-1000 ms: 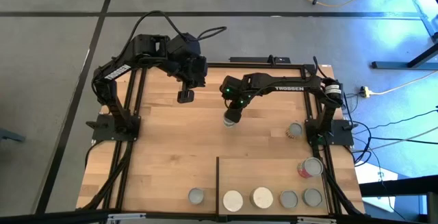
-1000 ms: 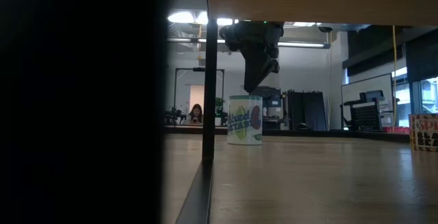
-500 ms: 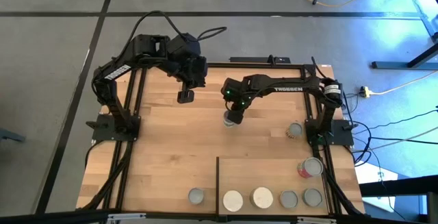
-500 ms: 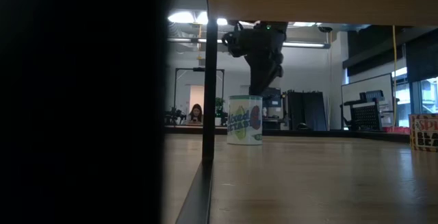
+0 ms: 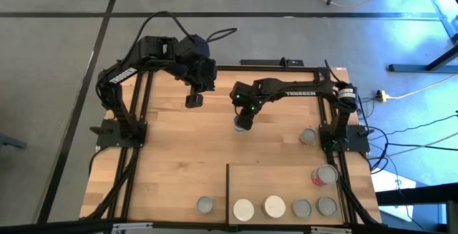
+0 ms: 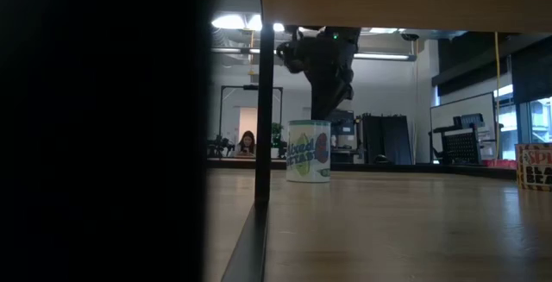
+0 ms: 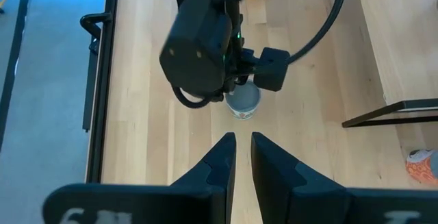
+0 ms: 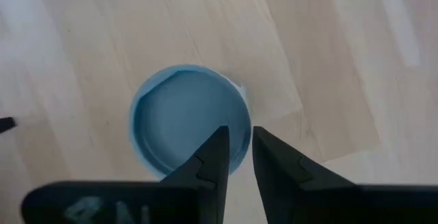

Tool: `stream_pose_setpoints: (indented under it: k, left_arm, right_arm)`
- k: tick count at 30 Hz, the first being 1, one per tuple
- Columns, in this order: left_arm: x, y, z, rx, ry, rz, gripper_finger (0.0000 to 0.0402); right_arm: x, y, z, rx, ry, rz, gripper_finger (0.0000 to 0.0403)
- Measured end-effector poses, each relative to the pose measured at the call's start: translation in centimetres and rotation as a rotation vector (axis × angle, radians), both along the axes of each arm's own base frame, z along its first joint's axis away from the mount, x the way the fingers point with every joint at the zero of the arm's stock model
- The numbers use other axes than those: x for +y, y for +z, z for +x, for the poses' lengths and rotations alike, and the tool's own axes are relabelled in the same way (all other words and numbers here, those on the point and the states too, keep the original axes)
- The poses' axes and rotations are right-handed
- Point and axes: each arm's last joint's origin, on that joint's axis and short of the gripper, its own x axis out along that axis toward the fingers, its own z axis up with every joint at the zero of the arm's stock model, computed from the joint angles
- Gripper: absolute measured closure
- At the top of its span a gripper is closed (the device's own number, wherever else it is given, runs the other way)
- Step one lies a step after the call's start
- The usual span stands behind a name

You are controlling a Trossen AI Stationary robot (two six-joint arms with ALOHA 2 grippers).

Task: Pick and place cans onto a shelf
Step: Put the canned mixed vegetables on the shelf

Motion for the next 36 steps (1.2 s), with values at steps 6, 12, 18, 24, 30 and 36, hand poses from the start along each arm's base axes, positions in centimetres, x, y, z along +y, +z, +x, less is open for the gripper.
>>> stream_pose_setpoints:
  k: [6, 12, 18, 24, 30, 36]
  left_arm:
    - [0.0, 0.0, 0.0, 0.000, 0.000, 0.000, 0.0363]
    - [0.0, 0.0, 0.0, 0.000, 0.000, 0.000, 0.0363]
    - [0.0, 0.0, 0.0, 0.000, 0.000, 0.000, 0.0363]
    - [0.0, 0.0, 0.0, 0.000, 0.000, 0.001, 0.0363]
    - [0.0, 0.0, 0.0, 0.001, 0.000, 0.000, 0.0363]
    - [0.0, -0.1, -0.1, 0.010, 0.000, -0.001, 0.0363]
  right_arm:
    - [-0.1, -1.6, 0.6, 0.037, 0.028, 0.012, 0.0334]
    - [-0.2, -2.1, 1.0, 0.023, 0.033, 0.003, 0.0340]
    - [-0.3, -2.1, 1.1, 0.020, 0.073, -0.047, 0.0392]
    - [-0.3, -1.9, 1.1, 0.031, 0.101, -0.073, 0.0397]
    - [-0.2, 0.0, 1.3, 0.092, 0.144, -0.078, 0.0399]
    - [-0.2, 3.6, 1.2, 0.122, 0.197, -0.092, 0.0399]
